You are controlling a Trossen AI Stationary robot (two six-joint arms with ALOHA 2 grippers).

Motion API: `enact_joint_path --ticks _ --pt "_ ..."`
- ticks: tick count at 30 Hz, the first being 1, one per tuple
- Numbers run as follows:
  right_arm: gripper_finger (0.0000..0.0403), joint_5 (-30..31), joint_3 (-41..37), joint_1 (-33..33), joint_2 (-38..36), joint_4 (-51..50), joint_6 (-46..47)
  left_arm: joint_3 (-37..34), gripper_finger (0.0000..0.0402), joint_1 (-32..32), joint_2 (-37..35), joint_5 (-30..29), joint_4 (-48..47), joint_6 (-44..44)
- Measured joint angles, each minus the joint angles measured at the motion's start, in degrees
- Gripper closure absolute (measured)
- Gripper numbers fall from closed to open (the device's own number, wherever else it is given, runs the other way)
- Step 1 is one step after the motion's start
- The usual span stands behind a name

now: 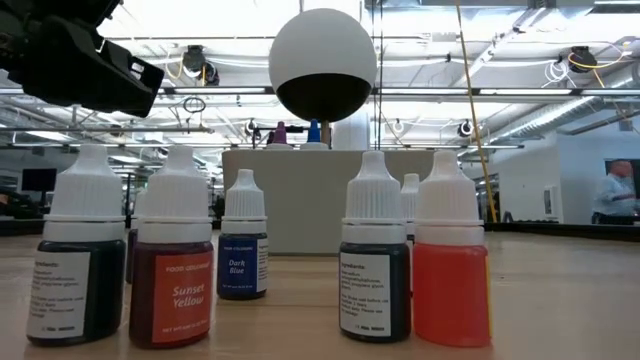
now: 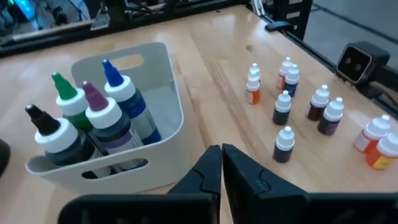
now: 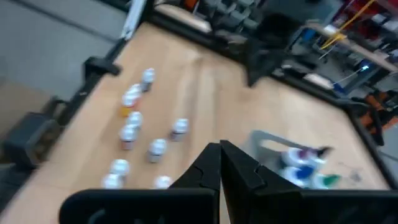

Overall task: Pick & Place food coloring
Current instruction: Put the small black food coloring bottle into the gray bin

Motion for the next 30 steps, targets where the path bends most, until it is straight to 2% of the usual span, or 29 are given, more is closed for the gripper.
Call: enact_joint_path --ticks 6,9,14,20,25,30 --pt "0.0403 -7.35 19.78 -0.89 13.46 -16.77 10.58 0.00 0.0387 -0.02 0.02 0.02 -0.16 -2.01" --pt "0.0403 -11.66 24.77 -2.69 17.57 -23.55 17.45 0.00 0.0397 0.00 0.01 0.02 -0.16 -2.10" --pt "0.0403 -18.22 25.49 -4.38 20.05 -24.28 22.23 0.00 0.0380 0.00 0.02 0.02 -0.21 -1.82" --pt "0.0388 -13.07 25.52 -3.71 20.28 -22.10 20.77 0.01 0.0356 0.00 0.02 0.02 -0.21 -1.69" --pt "0.0346 -10.63 24.92 -2.46 20.59 -17.95 23.55 0.02 0.0355 -0.01 0.02 0.02 -0.21 -1.71" --pt "0.0287 -10.03 19.93 -1.63 20.66 -9.84 24.02 0.04 0.0355 -0.01 0.02 0.00 -0.23 -1.48"
